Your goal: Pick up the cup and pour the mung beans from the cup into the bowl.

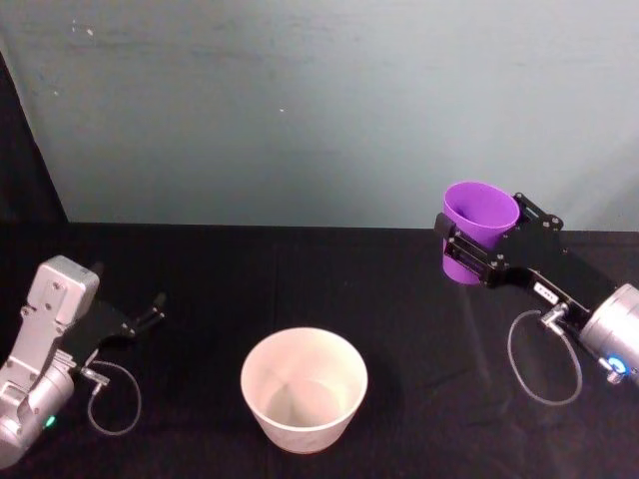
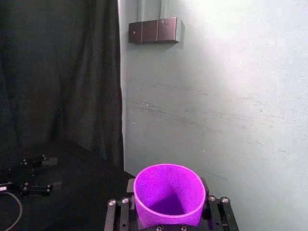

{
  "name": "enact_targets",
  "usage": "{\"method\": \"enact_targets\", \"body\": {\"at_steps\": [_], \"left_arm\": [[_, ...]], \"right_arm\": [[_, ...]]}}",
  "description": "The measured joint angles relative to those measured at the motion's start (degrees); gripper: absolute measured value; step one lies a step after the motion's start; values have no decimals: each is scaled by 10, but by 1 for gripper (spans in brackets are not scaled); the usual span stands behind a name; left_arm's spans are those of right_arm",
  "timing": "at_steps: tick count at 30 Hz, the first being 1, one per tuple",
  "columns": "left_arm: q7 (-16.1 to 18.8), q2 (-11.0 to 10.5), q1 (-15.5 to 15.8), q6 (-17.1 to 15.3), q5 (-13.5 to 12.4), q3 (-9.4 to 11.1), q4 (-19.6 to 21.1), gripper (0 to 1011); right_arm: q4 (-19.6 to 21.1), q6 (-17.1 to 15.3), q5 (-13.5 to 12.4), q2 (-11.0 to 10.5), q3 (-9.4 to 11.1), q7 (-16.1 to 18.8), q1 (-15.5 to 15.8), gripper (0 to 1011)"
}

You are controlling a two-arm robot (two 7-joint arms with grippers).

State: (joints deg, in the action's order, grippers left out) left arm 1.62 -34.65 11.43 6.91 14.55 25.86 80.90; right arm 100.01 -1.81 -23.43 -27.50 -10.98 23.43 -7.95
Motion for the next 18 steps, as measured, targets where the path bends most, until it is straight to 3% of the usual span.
{"method": "enact_targets", "body": {"at_steps": [18], "left_arm": [[0, 0, 0, 0, 0, 0, 0, 1003]], "right_arm": [[0, 0, 0, 0, 0, 0, 0, 739]]}}
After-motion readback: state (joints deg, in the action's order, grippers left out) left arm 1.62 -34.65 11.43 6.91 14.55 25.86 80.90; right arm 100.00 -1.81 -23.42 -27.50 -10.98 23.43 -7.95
